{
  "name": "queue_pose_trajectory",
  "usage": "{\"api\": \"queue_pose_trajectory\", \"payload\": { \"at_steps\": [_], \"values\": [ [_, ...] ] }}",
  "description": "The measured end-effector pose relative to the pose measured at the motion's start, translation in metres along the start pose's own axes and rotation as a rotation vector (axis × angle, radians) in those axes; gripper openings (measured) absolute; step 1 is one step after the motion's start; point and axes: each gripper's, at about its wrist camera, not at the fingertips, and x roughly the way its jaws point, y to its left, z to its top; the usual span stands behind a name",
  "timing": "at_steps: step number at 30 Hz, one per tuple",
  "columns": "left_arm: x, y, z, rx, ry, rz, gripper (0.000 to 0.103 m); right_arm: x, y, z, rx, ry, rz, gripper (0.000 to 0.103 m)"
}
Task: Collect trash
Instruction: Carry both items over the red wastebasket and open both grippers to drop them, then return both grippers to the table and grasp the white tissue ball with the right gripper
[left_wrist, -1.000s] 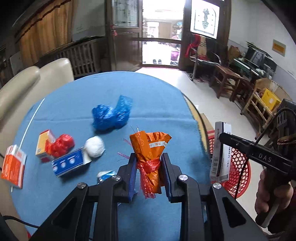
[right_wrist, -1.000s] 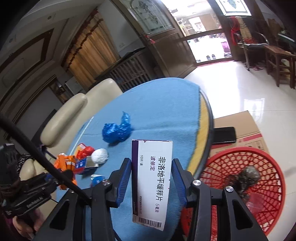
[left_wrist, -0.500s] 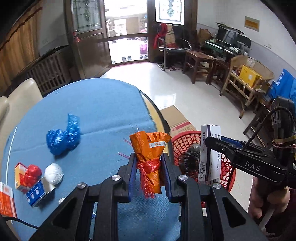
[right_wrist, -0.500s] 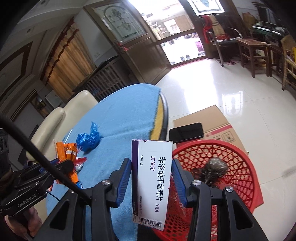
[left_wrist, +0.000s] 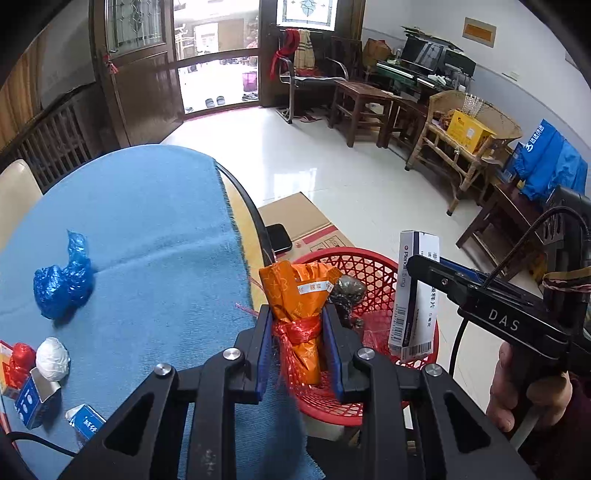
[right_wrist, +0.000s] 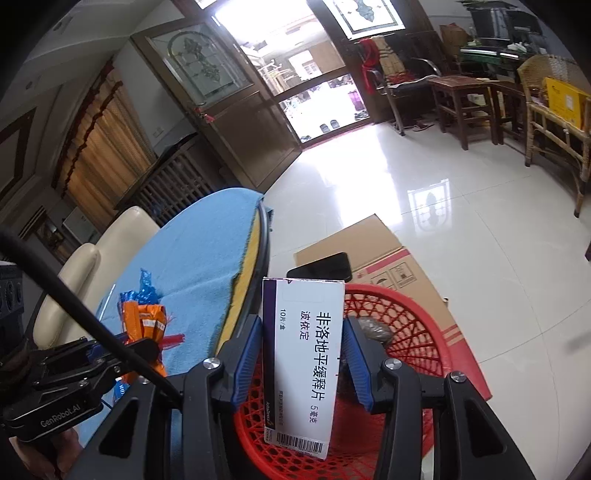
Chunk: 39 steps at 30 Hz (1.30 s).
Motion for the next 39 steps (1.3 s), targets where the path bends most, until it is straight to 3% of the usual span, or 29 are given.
{"api": "queue_pose_trajectory", "payload": {
  "at_steps": [10, 18, 20, 22, 31, 39],
  "values": [
    [0.020, -0.001, -0.014, -0.044, 0.035, -0.109, 0.028, 0.002, 0.001, -0.015, -0.041, 0.011, -0.071, 0.048],
    [0.024, -0.005, -0.015, -0.034, 0.038, -0.130, 0.032, 0.005, 0.000, -0.015, -0.047, 0.011, -0.107, 0.049],
    [0.024, -0.002, -0.015, -0.041, 0.033, -0.124, 0.050, 0.005, -0.001, -0.015, -0.044, 0.014, -0.108, 0.050],
    [0.020, 0.001, -0.015, -0.050, 0.013, -0.115, 0.055, 0.004, -0.001, -0.014, -0.034, 0.017, -0.106, 0.050],
    [0.000, 0.022, -0.016, -0.088, -0.023, -0.068, 0.059, 0.009, 0.009, -0.013, -0.034, 0.045, -0.091, 0.052],
    [-0.043, 0.072, -0.037, -0.166, -0.106, 0.076, 0.061, 0.012, 0.028, -0.007, -0.076, 0.045, -0.079, 0.052]
  ]
}}
